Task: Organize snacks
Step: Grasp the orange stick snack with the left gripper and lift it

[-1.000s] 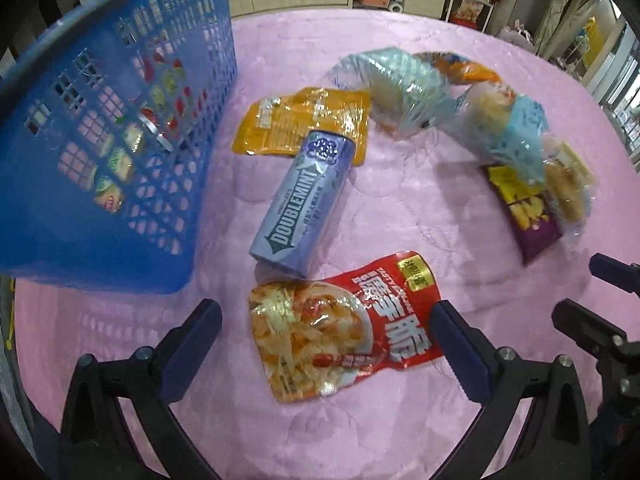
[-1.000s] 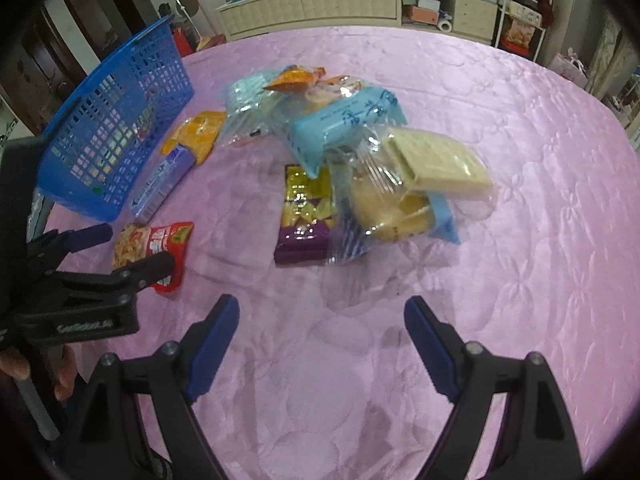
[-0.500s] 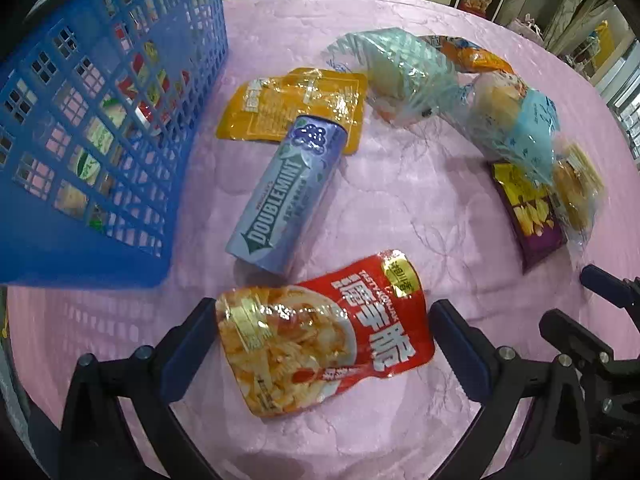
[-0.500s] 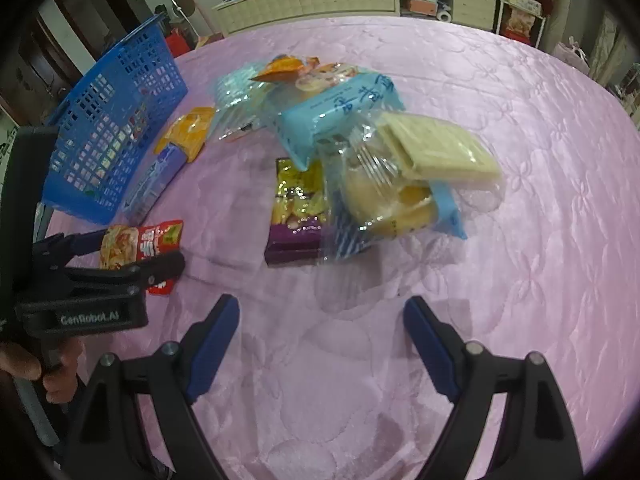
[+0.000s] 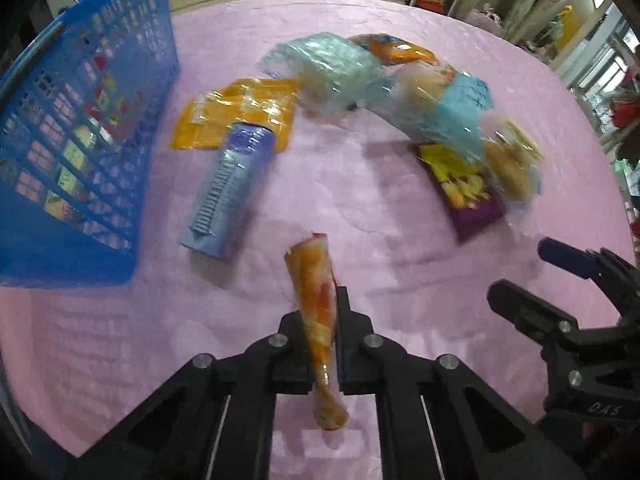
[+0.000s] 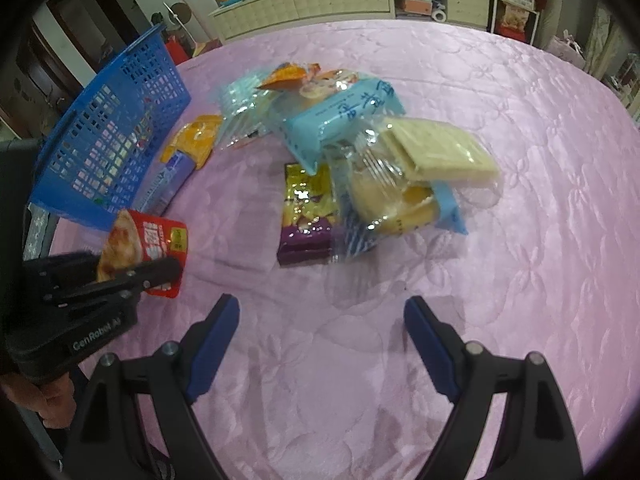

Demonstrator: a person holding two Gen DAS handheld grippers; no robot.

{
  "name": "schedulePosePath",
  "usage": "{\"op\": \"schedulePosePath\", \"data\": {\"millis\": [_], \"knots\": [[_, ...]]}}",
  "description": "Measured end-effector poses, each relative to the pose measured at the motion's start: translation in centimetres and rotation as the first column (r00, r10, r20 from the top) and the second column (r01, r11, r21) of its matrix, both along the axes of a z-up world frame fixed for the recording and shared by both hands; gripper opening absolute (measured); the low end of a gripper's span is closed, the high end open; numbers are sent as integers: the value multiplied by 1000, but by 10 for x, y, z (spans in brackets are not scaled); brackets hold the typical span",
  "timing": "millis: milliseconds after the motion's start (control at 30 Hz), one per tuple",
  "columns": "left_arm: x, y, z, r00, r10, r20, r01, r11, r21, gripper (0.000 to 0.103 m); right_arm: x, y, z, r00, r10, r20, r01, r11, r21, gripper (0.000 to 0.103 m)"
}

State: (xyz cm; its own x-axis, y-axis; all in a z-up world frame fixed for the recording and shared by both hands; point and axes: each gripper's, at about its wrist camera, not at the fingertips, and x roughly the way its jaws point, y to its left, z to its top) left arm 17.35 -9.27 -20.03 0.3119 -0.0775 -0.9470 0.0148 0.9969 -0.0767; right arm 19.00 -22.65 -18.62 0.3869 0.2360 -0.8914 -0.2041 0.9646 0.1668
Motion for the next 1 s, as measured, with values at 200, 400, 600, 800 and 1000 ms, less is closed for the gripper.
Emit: {"op": "schedulePosePath", "data": {"millis": [200, 400, 600, 800, 1000], "knots": [[-15, -1, 10, 999, 15, 48, -12, 999, -51, 6, -5, -17, 10, 1000, -22, 10, 22, 1000, -12, 87], [-25, -5, 35, 993, -29, 115, 38, 996, -80, 6, 0, -30, 20, 999, -25, 24, 26, 998, -60, 87], [-25, -16, 52, 983, -99, 156, 112, 991, -76, 6, 16, -39, 30, 999, -18, 38, 21, 997, -73, 87], [8, -21, 51, 979, -126, 161, 141, 986, -85, 6, 44, -43, 36, 999, 2, 43, 1, 996, -92, 87], [26, -33, 50, 975, -157, 160, 171, 982, -78, 6, 63, -40, 39, 979, 197, 59, -182, 963, -197, 90]]}}
